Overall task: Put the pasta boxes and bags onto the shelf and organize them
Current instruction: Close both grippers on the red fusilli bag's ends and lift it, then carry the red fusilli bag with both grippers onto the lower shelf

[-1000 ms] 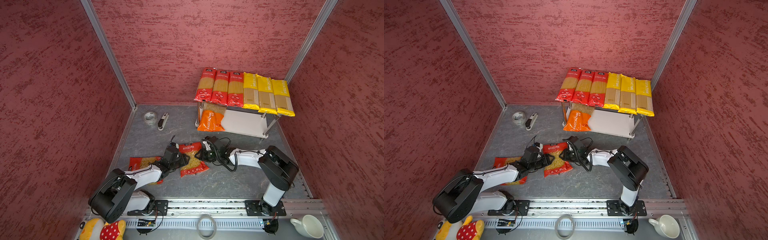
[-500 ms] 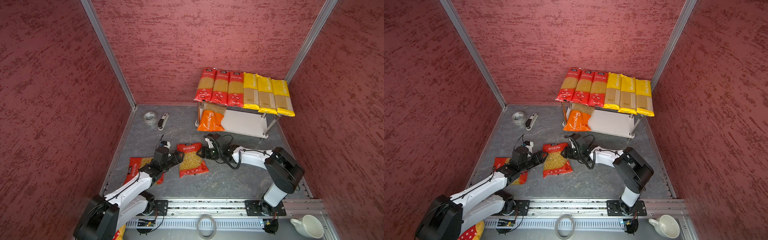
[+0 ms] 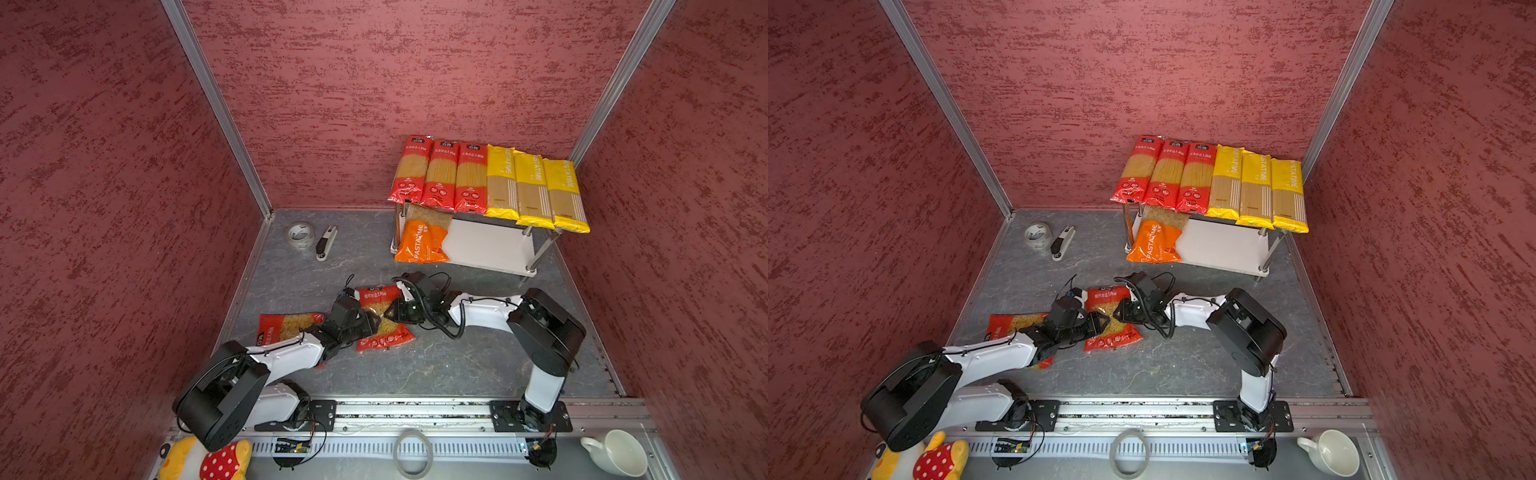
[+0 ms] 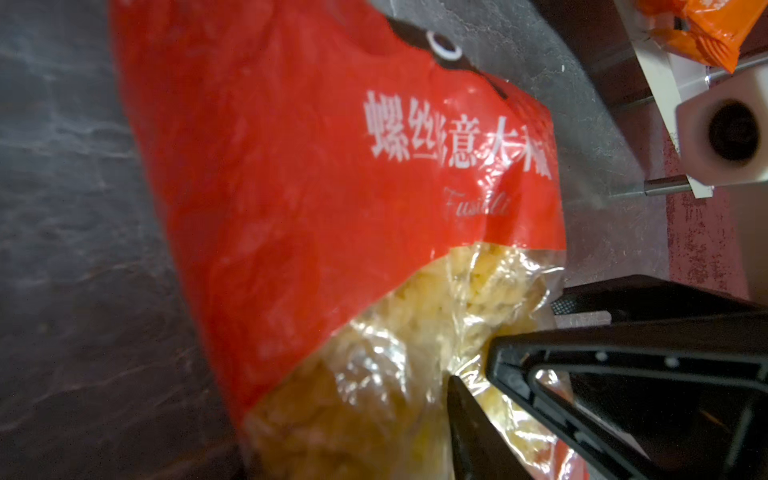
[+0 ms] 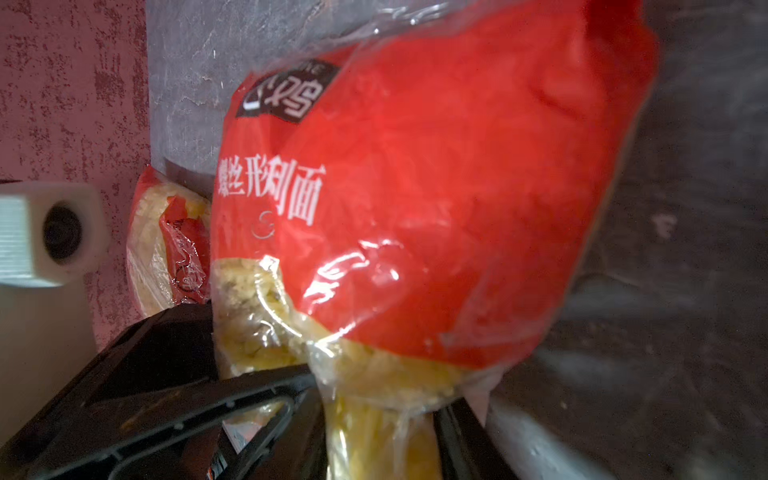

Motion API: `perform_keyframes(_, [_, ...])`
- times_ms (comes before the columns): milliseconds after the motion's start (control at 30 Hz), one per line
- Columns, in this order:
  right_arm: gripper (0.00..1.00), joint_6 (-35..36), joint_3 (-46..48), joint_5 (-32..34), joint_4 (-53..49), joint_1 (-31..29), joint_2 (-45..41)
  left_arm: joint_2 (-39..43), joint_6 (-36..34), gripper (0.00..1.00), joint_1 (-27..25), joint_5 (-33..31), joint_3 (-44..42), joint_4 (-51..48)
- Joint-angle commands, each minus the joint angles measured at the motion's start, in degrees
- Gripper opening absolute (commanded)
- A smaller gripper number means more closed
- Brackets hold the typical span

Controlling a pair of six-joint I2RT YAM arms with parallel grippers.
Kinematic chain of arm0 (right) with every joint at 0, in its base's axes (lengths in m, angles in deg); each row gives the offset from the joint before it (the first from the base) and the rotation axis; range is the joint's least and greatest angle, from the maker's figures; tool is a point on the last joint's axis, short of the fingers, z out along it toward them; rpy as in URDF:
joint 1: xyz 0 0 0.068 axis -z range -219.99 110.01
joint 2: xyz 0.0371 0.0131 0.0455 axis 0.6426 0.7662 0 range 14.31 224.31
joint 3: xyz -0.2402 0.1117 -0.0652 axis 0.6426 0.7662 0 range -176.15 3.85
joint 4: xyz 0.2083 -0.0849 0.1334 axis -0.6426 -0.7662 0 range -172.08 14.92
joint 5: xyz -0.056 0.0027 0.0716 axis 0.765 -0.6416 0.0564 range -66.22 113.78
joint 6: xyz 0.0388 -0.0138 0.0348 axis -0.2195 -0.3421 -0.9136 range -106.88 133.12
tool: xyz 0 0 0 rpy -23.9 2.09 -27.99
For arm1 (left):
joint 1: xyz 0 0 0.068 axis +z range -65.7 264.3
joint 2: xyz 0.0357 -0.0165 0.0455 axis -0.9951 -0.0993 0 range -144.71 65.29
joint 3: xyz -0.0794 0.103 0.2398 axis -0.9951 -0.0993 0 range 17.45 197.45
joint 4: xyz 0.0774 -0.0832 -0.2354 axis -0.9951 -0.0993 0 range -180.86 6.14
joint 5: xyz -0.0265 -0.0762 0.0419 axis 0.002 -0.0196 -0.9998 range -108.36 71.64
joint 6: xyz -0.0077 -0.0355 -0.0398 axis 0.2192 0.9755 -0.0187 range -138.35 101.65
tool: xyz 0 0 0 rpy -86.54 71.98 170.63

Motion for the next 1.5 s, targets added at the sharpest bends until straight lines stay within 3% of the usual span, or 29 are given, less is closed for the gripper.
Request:
perform_keyframes(0, [0.33,1.05,-1.48,-2.33,1.21,-1.38,-0.43,1.19,-1.00,0.43,-0.96,0.04,1.26,1.81])
perform_keyframes(233, [0.14,1.50,2.16,-2.14,7.73,-1.29,-3.28,5.72,-2.46,0.35,-1.74,-1.14,1.13,1.22])
perform_keyframes(400, [0.05,1.06,7.00,0.04,13.71,-1.04,-8.50,12.00,-7.16,0.31,-4.52,-2.26,1.37,2.13])
perform_keyframes(633, [0.00,0.46,11.65,3.59,14.96,0.19,-15.31,14.18,-12.44,0.28,-6.77,-1.34,2.41,5.51])
perform_keyframes(1067, [0.00,7.42,13.67,7.56,5.00,6.73,-28.89,5.76,-16.57,0.25,-9.78,-0.53,10.40,13.36])
perform_keyframes(1467, [0.00,12.12,14.21,10.72,5.05,21.25,-36.08,-16.64,-21.90,0.23,-10.65,1.87,32.39,17.49])
